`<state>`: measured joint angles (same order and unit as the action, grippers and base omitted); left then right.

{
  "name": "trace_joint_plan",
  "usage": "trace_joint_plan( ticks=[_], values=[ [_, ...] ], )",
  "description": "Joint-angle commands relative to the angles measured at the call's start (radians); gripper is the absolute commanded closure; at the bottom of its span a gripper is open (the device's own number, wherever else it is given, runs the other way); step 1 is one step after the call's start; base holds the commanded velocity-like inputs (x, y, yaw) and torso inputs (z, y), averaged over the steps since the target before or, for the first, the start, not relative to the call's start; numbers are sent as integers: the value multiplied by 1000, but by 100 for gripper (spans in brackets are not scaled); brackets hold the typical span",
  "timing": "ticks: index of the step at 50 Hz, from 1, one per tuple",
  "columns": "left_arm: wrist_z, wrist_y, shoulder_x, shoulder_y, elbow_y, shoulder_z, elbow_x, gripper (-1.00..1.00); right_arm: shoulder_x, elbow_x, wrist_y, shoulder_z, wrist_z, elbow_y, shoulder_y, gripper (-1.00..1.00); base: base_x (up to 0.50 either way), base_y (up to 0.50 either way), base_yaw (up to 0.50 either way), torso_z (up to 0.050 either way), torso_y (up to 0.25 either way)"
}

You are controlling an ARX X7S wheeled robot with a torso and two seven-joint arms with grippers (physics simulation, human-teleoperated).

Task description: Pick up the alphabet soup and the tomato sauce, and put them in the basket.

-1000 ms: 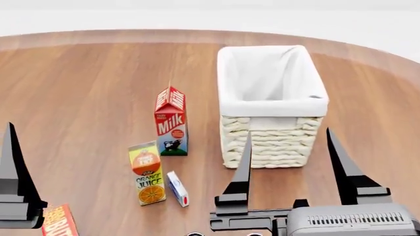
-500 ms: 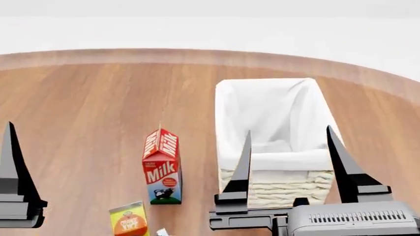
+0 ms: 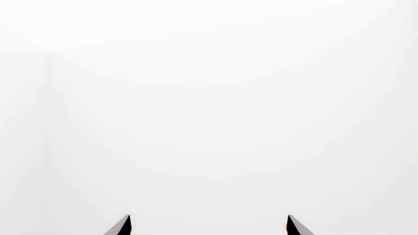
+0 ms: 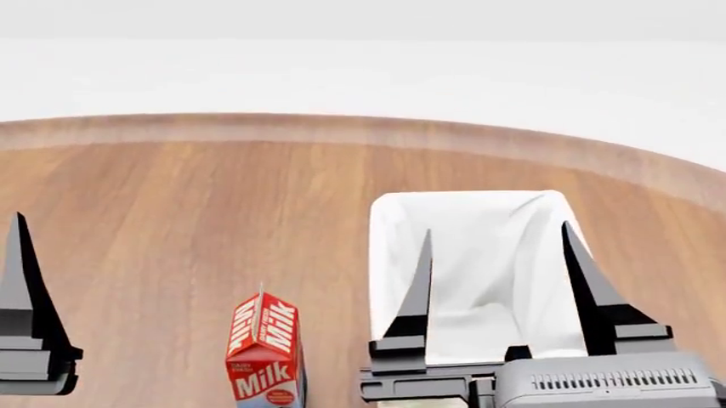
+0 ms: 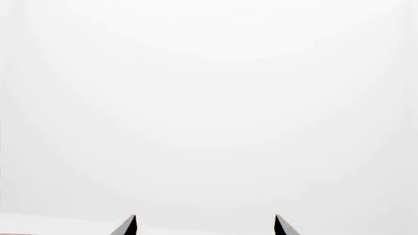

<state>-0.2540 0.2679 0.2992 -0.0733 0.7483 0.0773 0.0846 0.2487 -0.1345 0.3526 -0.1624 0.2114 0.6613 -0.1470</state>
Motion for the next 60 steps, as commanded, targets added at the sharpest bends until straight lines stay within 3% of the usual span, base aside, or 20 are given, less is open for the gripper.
trace_joint_plan(
  ticks=[1, 6, 7, 11, 13, 22, 24, 26, 31, 39, 42, 45, 50, 60],
  values=[
    [-6, -4, 5, 1, -4, 5, 2, -100, 1, -71, 58, 10, -14, 31, -12, -100, 0, 0, 0, 0, 0],
    [-10, -4, 7, 1, -6, 7, 2, -100, 13, -133, 168, 22, -16, 93, -43, -100, 0, 0, 0, 0, 0],
    [-10, -5, 7, 0, -7, 9, 1, -100, 19, -175, 272, 38, -4, 144, -93, -100, 0, 0, 0, 0, 0],
    [-13, -1, 6, -3, -6, 13, 1, -100, 19, -263, 417, 75, 8, 189, -136, -100, 0, 0, 0, 0, 0],
    [-14, 0, 6, -5, -6, 16, 1, -100, -3, -390, 622, 156, 42, 221, -234, -100, 0, 0, 0, 0, 0],
    [-20, -8, 11, 2, -12, 16, 1, -100, -64, -669, 1108, 338, 114, 187, -383, -100, 0, 0, 0, 0, 0],
    [-21, -8, 12, 2, -13, 16, 2, -100, -47, -658, 1100, 305, 111, 169, -335, -100, 0, 0, 0, 0, 0],
    [-21, -9, 13, 1, -14, 17, 2, -100, -65, -700, 1200, 335, 139, 168, -385, -100, 0, 0, 0, 0, 0],
    [-23, -3, 16, 0, -12, 20, 3, -100, 9, -1068, 1215, 305, 456, 31, -379, -100, 0, 0, 0, 0, 0],
    [-27, -1, 18, -1, -15, 25, 3, -100, 88, -1354, 1200, 234, 752, -76, -350, -100, 0, 0, 0, 0, 0],
    [-28, 3, 20, -5, -13, 26, 4, -100, 133, -1601, 1157, 199, 977, -122, -369, -100, 0, 0, 0, 0, 0],
    [-29, -3, 20, -3, -18, 30, 2, -100, 180, -1742, 1092, 159, 1103, -115, -382, -100, 0, 0, 0, 0, 0],
    [-32, 0, 23, -1, -13, 32, 1, -100, 229, -1857, 1031, 94, 1214, -65, -352, -100, 0, 0, 0, 0, 0],
    [-38, 7, 27, 1, -4, 33, 1, -100, 224, -1798, 1052, 101, 1164, -7, -168, -100, 0, 0, 0, 0, 0]
  ],
)
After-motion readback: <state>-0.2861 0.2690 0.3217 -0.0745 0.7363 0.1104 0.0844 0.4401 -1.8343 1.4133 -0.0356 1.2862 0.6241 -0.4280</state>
